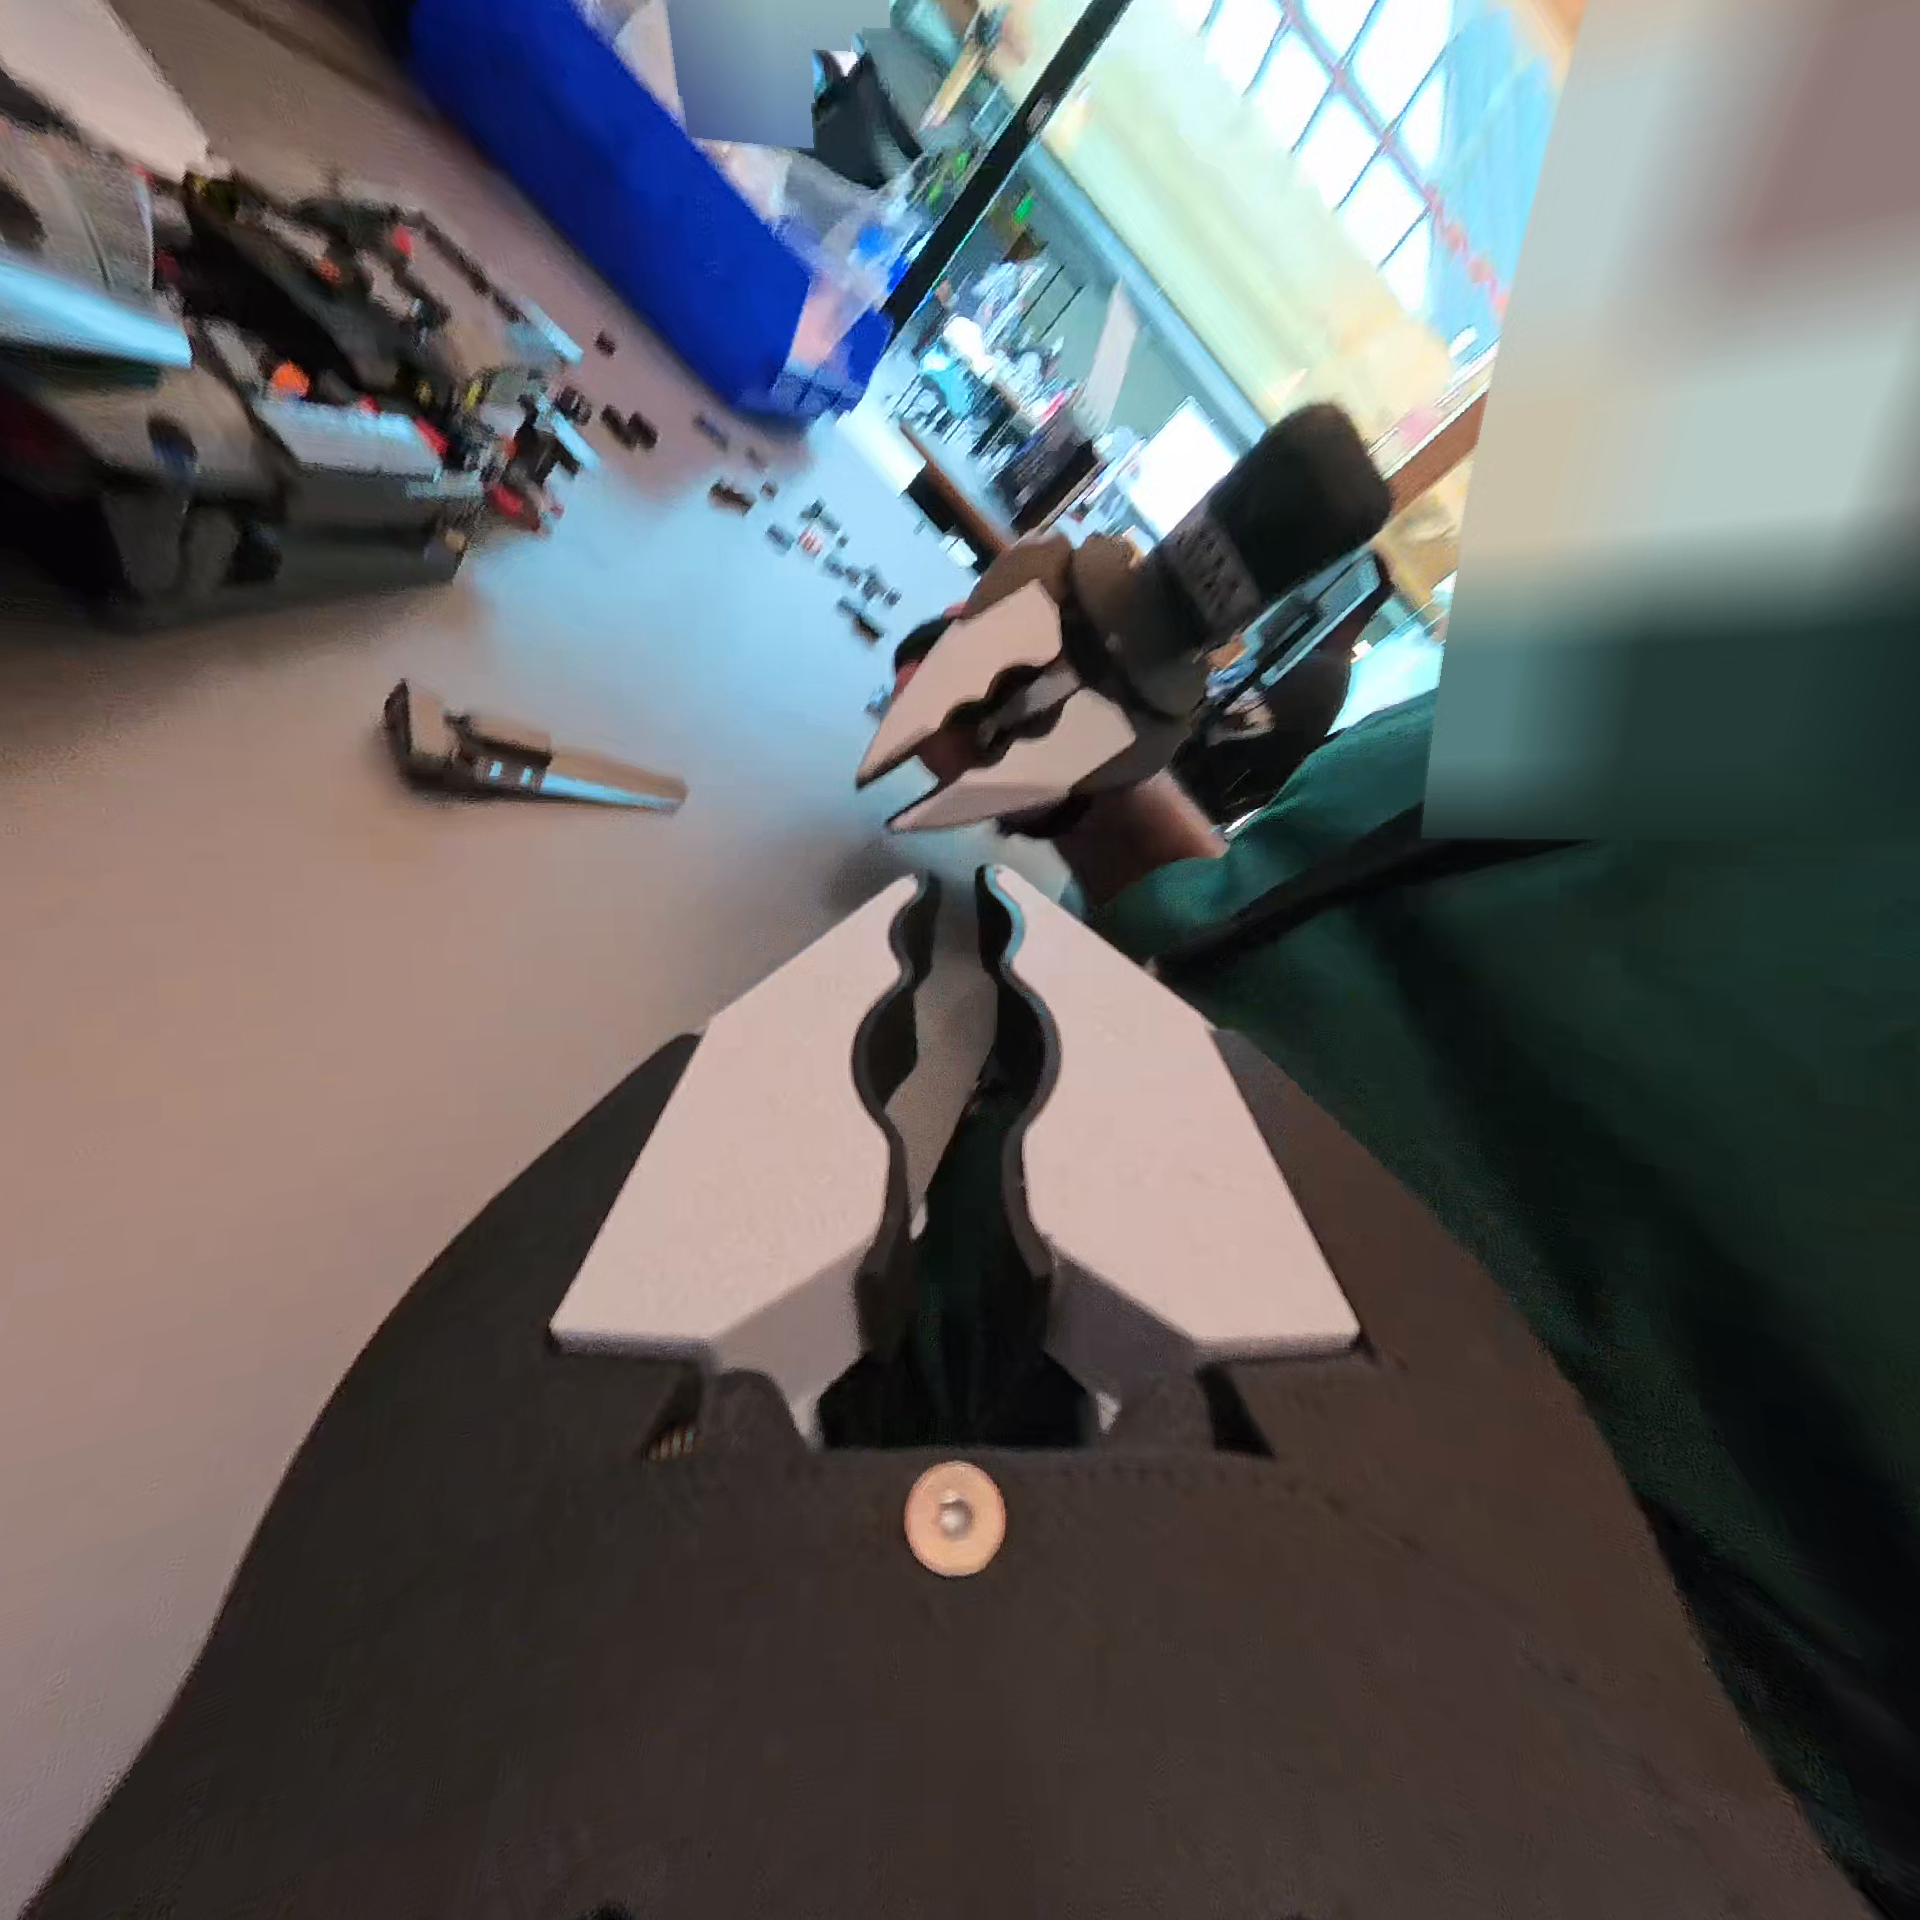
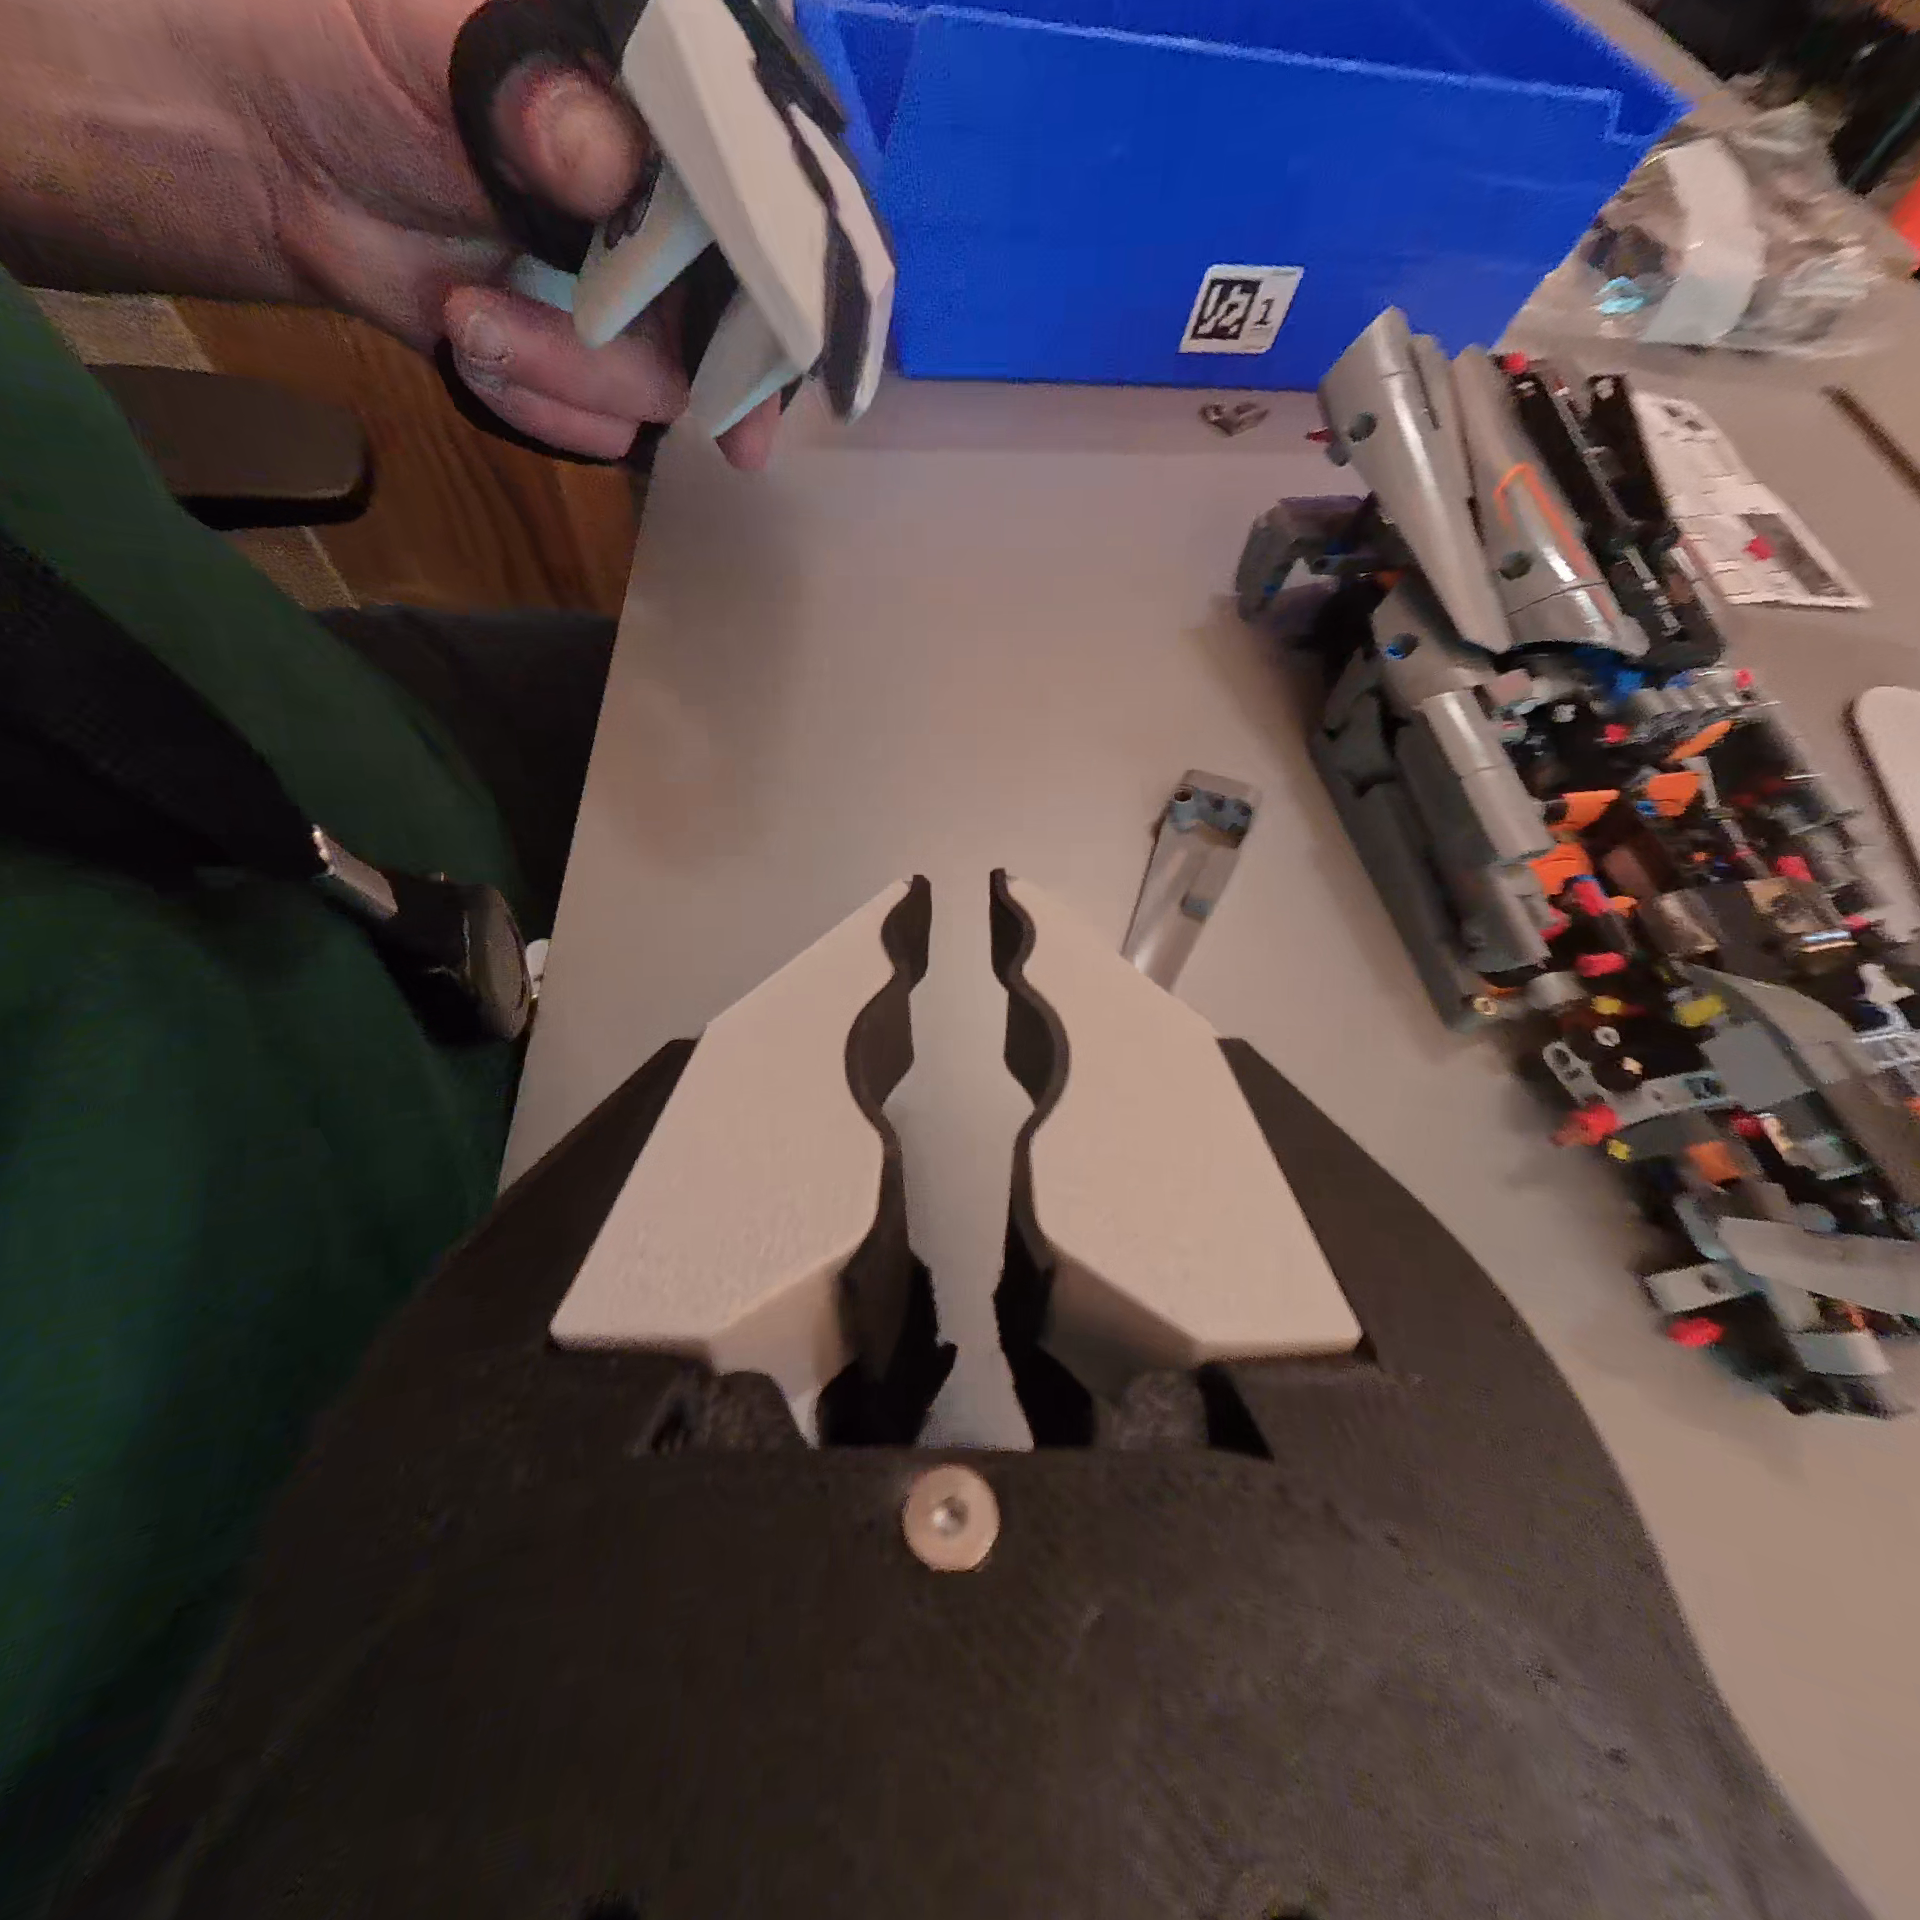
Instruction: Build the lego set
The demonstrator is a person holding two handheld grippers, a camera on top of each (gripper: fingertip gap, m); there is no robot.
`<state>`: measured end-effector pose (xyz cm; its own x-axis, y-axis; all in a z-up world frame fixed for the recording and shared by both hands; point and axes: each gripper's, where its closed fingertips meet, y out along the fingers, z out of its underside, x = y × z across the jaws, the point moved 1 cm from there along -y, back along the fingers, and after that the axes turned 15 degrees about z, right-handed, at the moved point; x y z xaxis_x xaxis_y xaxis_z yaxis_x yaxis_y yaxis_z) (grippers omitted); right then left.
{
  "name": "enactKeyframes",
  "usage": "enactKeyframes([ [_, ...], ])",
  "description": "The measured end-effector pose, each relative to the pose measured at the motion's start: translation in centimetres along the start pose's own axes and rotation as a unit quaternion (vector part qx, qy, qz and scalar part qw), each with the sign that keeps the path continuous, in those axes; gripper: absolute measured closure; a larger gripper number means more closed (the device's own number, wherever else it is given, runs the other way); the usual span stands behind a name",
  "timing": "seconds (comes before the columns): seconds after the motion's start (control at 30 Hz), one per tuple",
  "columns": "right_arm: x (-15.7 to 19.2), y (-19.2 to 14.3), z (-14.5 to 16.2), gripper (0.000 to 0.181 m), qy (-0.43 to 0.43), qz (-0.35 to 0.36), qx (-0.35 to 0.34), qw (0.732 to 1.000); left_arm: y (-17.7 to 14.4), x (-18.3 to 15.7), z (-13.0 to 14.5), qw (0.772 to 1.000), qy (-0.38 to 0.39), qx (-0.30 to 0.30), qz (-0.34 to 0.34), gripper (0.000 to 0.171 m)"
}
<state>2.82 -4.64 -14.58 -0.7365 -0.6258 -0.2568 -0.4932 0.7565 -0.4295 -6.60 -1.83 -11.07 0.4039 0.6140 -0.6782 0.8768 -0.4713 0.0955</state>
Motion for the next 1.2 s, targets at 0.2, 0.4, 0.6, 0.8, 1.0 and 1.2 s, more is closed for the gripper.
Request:
enactKeyframes([
  [0.2,0.5,0.5,1.1,0.171,0.014,-0.019,0.040,0.999,0.0,2.2,2.0,1.000,0.007,0.001,-0.026,0.169],
  [0.4,2.1,-0.7,1.1,0.170,0.013,-0.025,0.053,0.998,0.3,2.4,2.4,1.000,0.001,0.015,-0.023,0.171],
  [0.6,3.4,-0.8,1.1,0.159,0.040,-0.015,0.048,0.998,0.3,1.7,2.5,1.000,0.006,0.015,0.004,0.170],
  [0.8,4.8,-0.6,3.4,0.148,0.052,-0.017,0.089,0.995,1.1,-1.4,4.4,0.997,0.063,0.032,0.030,0.166],
  [1.0,4.8,-1.3,4.9,0.129,0.092,-0.023,0.132,0.987,1.6,-3.7,12.1,0.996,0.037,0.083,-0.009,0.161],
  [1.2,4.9,-1.5,4.9,0.127,0.087,-0.020,0.127,0.988,0.9,-5.2,20.5,0.978,-0.009,0.189,-0.088,0.151],
])
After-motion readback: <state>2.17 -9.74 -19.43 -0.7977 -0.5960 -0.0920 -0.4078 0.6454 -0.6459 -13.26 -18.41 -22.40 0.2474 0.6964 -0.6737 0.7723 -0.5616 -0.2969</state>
